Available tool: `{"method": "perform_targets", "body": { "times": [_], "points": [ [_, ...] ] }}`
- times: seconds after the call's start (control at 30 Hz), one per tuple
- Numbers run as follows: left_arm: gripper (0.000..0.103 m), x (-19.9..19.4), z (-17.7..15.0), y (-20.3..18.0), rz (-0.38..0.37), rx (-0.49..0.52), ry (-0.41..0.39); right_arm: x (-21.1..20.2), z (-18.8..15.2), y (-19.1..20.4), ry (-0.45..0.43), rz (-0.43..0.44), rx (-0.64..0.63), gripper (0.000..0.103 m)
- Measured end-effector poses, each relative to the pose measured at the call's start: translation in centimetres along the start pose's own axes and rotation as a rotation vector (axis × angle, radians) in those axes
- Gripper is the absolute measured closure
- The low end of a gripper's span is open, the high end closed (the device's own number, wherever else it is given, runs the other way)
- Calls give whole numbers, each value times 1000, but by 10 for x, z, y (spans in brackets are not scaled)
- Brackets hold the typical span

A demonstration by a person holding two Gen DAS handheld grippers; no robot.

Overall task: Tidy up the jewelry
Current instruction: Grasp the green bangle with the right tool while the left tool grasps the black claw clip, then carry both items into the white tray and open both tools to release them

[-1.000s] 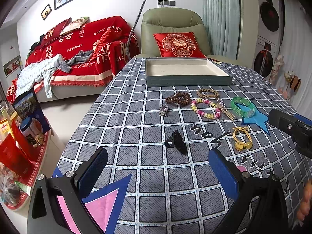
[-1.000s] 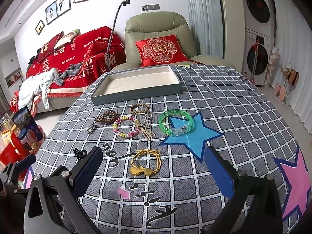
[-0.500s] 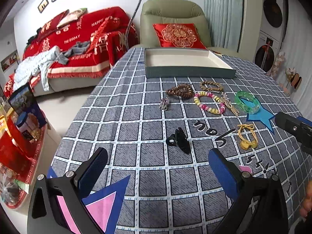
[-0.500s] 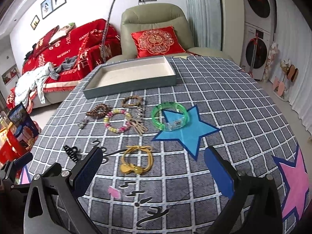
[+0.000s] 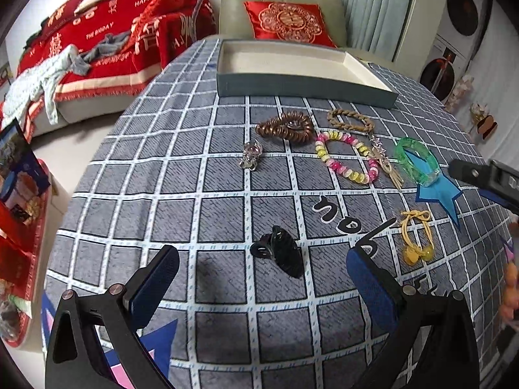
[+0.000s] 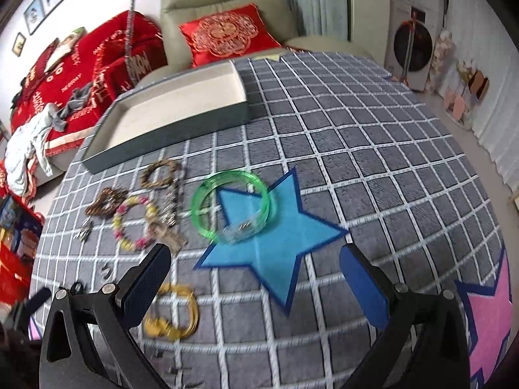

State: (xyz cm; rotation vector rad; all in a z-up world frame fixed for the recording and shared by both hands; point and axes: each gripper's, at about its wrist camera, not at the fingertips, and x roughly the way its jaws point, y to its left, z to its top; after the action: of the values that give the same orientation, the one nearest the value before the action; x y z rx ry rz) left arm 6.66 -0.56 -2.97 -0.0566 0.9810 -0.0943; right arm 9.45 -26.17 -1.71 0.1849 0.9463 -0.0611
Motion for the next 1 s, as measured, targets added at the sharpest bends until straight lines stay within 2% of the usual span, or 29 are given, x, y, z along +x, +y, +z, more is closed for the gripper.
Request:
{"method": "perform_targets", "body": {
  "times": [0.13,0.23,0.3,0.33,0.37,0.43,0.53,0.57,0.6,0.67,0.77,1.0],
  "points": [
    [0,3,2,-4,8,9,3,28,18,-5,46,-27,7,1],
    [4,9,3,-8,7,21,30,44,25,-4,81,-42,-6,14],
    [16,11,2,-11,12,30,38,53,28,-3,111,-49,-15,28],
    [20,11,2,-12,21,43,34,57,27,-3,127,-53,-22,29],
    [24,10,2,-14,25,54,27,58,28,0,119,-69,-43,34],
    [53,8,2,-17,33,80,8,60,28,4,125,-97,-87,41],
    [56,7,3,-17,-5,91,8,60,29,10,128,-92,-116,65],
    [56,7,5,-15,-30,86,13,59,29,10,129,-88,-121,83],
    [56,6,6,-14,-55,77,19,59,30,11,134,-87,-123,94],
    [56,4,12,-7,-119,43,31,58,31,9,138,-80,-118,94],
    [56,-1,24,1,-166,20,32,52,34,3,129,-48,-89,94],
    [56,-14,76,12,-194,32,-3,32,63,1,89,46,-38,94]
  ]
}}
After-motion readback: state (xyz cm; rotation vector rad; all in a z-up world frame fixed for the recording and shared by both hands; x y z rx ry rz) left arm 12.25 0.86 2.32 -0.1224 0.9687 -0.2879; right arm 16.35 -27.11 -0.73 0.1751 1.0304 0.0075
